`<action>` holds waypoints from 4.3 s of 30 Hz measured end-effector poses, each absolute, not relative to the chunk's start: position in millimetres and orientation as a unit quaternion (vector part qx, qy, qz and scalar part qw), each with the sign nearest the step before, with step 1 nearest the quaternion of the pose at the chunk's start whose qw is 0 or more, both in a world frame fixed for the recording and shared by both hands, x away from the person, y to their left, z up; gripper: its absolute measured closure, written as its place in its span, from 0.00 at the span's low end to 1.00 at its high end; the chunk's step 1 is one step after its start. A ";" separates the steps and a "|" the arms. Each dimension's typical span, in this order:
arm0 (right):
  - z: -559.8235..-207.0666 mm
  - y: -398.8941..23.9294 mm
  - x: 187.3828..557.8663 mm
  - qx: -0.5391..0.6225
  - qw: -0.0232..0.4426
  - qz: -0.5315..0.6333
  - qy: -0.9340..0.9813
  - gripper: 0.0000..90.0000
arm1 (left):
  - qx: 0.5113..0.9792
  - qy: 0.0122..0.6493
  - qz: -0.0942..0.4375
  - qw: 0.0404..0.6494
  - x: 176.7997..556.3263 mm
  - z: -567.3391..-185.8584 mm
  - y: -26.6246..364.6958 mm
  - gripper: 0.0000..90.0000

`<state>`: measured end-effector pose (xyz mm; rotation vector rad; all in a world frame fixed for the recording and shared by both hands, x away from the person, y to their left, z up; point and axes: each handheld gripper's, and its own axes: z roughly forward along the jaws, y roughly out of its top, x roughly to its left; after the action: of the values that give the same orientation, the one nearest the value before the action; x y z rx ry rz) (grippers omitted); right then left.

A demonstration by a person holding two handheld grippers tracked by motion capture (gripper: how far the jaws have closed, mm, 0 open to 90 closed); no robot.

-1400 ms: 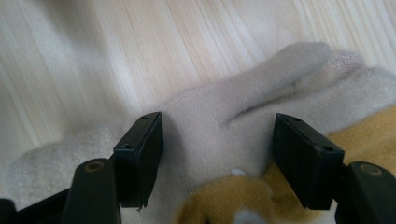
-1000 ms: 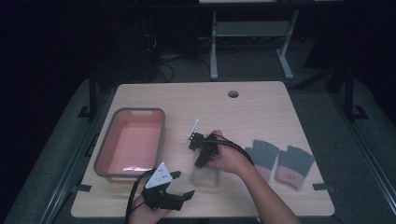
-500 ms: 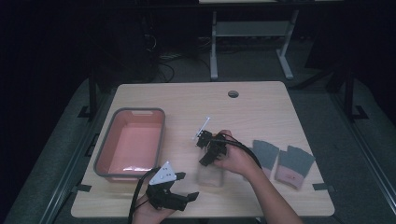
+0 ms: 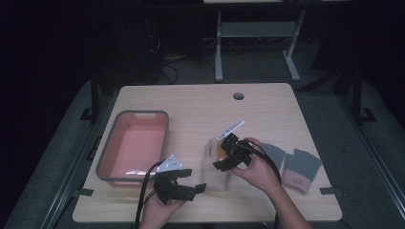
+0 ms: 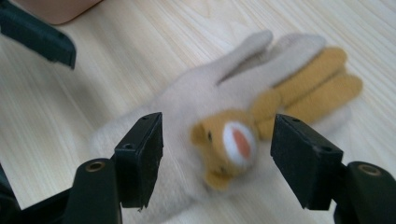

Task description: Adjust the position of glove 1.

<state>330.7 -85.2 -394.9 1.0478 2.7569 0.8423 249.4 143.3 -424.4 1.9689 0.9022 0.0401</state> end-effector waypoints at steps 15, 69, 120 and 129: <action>-423.0 -117.2 306.4 0.420 0.013 0.326 0.847 0.39 | 0.785 0.439 -0.044 0.435 284.8 -439.2 128.7 0.34; -471.8 -121.7 302.3 0.560 -0.121 0.394 0.719 0.75 | 0.770 0.480 -0.117 0.402 308.0 -469.7 115.0 0.74; -464.8 -123.8 304.2 0.539 -0.132 0.416 0.720 0.86 | 0.743 0.491 -0.152 0.428 307.9 -471.0 119.7 0.78; -458.7 -123.1 302.2 0.534 -0.129 0.419 0.723 0.87 | 0.744 0.487 -0.150 0.432 305.6 -465.1 120.1 0.78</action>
<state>302.2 -123.1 -458.7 1.8329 2.4787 1.4360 305.6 120.1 -465.1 1.8543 1.2149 -0.3744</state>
